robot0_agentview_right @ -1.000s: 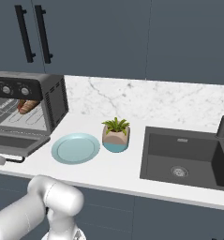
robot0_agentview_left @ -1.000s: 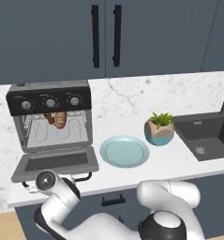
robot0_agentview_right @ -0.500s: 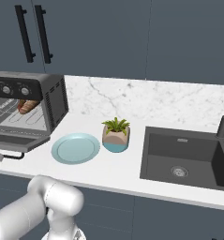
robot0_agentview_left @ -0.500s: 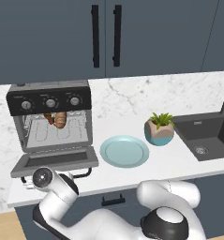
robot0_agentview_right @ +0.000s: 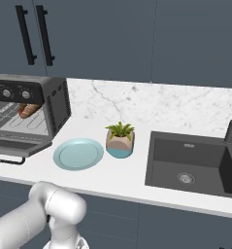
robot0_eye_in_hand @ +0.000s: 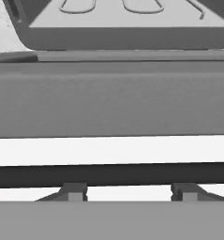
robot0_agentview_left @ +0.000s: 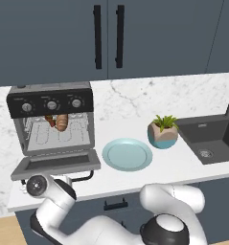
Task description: Pick up the kebab skewer and baguette bread, and place them inside the toaster oven. Close the toaster oven door and start by setting the timer.
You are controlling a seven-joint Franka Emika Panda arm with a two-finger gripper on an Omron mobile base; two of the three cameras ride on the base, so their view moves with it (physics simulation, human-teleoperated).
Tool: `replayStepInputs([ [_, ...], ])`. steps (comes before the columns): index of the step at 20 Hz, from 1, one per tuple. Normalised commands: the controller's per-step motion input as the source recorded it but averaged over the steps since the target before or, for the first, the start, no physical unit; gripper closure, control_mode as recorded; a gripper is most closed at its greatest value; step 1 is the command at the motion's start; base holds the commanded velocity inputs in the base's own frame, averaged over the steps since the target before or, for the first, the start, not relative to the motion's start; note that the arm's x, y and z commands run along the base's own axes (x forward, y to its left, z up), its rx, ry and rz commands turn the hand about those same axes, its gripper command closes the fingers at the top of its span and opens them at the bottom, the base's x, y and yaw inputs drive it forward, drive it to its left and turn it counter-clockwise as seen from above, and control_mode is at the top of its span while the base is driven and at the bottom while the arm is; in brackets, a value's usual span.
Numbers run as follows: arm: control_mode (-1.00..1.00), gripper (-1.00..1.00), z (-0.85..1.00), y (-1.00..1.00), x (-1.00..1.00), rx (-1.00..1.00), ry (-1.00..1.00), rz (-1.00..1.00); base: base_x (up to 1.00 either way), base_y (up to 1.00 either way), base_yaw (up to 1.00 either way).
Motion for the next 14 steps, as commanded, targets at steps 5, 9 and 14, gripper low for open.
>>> replayStepInputs([
  [5, -1.00, -1.00, 0.59, -0.43, 0.89, 0.03, -0.05, 0.00, 0.00, 0.00, 0.00],
  [9, -1.00, -1.00, 0.51, -0.49, 0.97, 0.03, -0.05, 0.00, 0.00, 0.00, 0.00],
  [14, -1.00, -1.00, 0.47, -0.50, 1.00, 0.04, -0.05, 0.00, 0.00, 0.00, 0.00],
])
